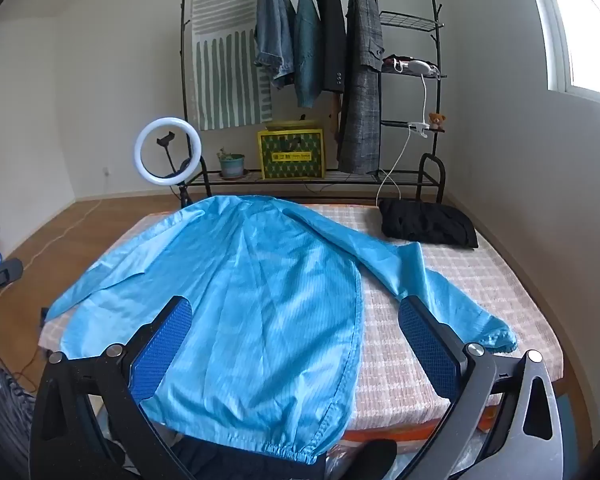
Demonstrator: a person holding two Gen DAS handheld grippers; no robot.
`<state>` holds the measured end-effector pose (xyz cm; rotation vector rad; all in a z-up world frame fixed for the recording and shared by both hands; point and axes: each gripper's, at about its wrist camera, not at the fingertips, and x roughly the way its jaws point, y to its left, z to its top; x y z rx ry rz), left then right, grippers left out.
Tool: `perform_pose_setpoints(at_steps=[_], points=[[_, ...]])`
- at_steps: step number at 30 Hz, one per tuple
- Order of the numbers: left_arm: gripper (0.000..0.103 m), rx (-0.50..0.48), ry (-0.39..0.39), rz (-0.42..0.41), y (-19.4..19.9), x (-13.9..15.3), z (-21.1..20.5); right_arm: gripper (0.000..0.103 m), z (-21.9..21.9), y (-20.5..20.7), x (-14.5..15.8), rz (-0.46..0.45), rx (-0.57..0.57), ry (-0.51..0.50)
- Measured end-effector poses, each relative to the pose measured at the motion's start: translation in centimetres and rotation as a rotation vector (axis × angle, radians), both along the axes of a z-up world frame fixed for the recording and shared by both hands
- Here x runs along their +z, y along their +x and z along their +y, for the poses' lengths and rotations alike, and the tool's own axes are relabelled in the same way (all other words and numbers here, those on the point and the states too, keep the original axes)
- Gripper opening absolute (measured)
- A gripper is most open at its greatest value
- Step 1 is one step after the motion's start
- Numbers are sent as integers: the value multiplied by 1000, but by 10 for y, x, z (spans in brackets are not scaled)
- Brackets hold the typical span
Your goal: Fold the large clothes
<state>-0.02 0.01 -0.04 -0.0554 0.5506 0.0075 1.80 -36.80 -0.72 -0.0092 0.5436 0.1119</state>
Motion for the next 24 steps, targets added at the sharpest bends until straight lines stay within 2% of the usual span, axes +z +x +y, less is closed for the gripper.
perform_pose_setpoints(at_steps=[9,24], points=[[103,9,-7,22,2,-7,-2,102,1,0,0,-4,4,12],[103,9,-13,15,6,0,4,102,3,2,4,-8,0,12]])
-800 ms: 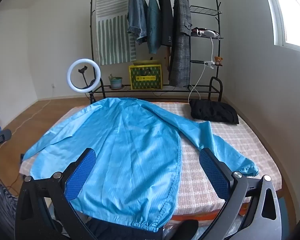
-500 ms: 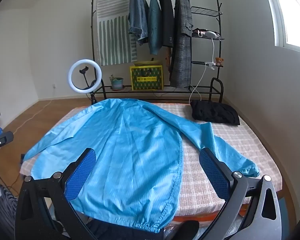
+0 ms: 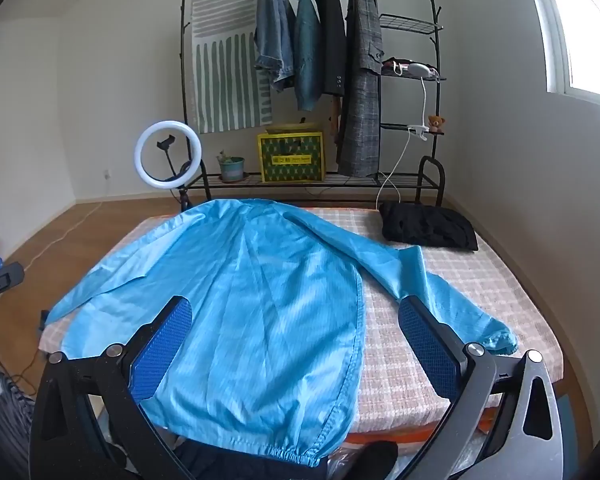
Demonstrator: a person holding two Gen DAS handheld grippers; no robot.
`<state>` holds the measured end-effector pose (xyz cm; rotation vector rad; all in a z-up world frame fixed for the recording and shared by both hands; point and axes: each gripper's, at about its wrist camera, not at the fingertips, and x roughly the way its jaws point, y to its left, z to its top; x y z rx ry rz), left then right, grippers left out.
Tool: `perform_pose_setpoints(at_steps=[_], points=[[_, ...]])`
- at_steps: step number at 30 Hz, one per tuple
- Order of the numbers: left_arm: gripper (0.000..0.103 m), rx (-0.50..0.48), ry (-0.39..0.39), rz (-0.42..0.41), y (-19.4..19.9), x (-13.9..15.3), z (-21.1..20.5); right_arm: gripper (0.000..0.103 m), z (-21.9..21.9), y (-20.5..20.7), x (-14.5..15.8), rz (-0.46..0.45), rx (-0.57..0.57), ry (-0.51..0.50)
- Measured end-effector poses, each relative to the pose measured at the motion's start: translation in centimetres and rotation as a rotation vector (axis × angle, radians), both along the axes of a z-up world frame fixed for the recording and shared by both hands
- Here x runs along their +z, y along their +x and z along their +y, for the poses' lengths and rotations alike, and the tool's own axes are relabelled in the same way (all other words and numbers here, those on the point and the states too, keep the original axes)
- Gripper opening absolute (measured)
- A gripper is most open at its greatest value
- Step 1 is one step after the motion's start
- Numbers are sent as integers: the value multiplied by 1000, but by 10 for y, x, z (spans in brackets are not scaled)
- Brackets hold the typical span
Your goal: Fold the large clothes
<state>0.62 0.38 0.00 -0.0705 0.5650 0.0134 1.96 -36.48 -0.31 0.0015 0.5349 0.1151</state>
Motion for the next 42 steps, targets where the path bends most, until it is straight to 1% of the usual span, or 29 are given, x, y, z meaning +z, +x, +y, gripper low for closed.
perform_pose_setpoints(at_steps=[23,25,42], points=[[103,2,-1,-8,-4,1,-2,102,1,0,0,4,0,1],[103,2,-1,-8,-4,9,-4,102,1,0,0,4,0,1],[103,5,-2,-11,-5,11,-4,102,3,0,0,2,0,-3]])
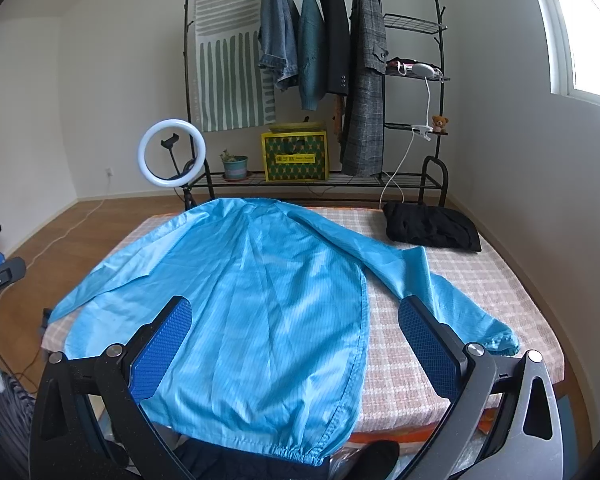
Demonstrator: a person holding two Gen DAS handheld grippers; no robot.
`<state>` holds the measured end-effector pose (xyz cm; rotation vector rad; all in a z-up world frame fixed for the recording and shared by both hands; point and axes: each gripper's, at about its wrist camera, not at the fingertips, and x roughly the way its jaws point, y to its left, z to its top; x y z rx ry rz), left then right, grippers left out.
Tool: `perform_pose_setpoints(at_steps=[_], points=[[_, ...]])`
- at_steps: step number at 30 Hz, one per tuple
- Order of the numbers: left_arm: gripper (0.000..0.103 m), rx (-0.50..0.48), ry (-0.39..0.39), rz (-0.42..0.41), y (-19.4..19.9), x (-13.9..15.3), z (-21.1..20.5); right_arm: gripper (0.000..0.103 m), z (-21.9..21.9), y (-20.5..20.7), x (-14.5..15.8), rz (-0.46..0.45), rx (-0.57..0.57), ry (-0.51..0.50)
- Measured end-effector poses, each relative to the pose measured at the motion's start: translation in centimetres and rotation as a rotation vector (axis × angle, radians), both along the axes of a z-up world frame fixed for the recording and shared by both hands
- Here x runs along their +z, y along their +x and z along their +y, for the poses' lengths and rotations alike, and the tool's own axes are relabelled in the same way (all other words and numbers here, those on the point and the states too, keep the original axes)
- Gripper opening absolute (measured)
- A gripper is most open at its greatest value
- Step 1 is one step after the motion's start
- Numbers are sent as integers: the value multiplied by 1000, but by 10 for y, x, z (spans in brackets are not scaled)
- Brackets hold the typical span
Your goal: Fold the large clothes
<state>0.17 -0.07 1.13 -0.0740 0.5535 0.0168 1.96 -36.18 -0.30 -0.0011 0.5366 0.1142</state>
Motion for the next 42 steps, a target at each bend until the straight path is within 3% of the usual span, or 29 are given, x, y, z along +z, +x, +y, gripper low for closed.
perform_pose_setpoints(at_steps=[30,38,42], points=[[103,10,12,8,5,6,10,103,19,9,0,-3,22,-23],[103,47,-34,77,23,-17,61,102,37,36,-8,69,154,-6],[103,70,-129,59,22,-27,106,102,53,53,-13,92,212,3]])
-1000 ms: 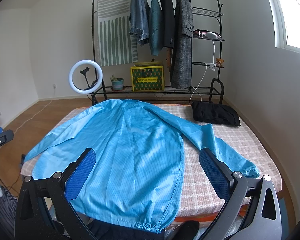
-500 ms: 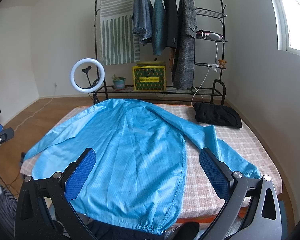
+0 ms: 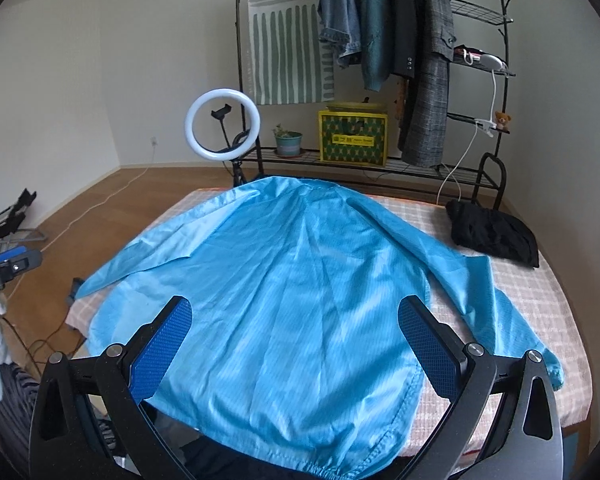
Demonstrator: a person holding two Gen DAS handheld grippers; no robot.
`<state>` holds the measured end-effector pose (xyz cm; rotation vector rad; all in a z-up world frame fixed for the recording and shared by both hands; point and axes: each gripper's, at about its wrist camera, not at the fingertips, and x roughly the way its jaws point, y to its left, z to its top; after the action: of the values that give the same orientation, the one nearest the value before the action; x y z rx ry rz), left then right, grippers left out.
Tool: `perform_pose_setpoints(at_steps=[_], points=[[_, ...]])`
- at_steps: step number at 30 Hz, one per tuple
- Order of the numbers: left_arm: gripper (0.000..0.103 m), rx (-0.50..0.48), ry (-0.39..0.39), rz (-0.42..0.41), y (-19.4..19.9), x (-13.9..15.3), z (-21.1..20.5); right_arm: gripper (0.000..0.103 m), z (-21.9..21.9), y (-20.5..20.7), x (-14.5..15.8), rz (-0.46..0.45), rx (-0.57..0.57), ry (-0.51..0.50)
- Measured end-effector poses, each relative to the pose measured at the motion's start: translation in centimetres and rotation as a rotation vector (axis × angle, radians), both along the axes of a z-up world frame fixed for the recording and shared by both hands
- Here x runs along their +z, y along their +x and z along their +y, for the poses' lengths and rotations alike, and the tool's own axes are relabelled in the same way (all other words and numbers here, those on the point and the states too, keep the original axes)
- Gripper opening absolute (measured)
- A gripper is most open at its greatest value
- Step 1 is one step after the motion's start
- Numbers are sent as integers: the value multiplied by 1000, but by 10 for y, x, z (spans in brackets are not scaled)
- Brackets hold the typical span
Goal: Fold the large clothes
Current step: 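Lower the left gripper onto the coat's sleeve and close on it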
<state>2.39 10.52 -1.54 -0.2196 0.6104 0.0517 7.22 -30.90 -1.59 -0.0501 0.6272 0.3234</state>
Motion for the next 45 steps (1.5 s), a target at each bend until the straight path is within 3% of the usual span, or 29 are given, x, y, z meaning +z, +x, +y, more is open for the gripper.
perform_pose_setpoints(at_steps=[2,5,9,11,13,17,21,23,24,31,35,38,42,45], points=[[102,44,-18,-3,0,-4,24,102,9,10,-3,16,29,10],[96,111,19,10,7,-10,54,98,21,21,-8,20,34,44],[81,168,25,42,25,-24,98,98,38,37,-15,-18,29,38],[71,193,-19,71,36,-34,122,98,46,42,-18,-33,88,59],[50,217,-70,108,49,-45,143,98,55,45,-22,-41,140,59],[38,140,-160,201,86,-77,157,98,84,62,-38,38,242,10],[36,100,-179,264,133,-105,165,97,107,86,-59,175,293,42],[35,78,-192,273,157,-112,172,84,116,96,-68,230,319,79],[35,51,-201,277,173,-116,177,84,119,100,-72,252,329,93],[36,-51,-181,338,290,-142,207,84,139,118,-99,316,354,127],[39,-77,-171,416,341,-172,219,84,145,125,-109,356,359,126],[42,-28,-193,443,361,-193,234,84,142,129,-112,380,369,149],[42,2,-290,479,375,-216,255,84,132,135,-118,427,352,189],[42,20,-282,515,379,-227,261,84,122,140,-122,462,327,227]])
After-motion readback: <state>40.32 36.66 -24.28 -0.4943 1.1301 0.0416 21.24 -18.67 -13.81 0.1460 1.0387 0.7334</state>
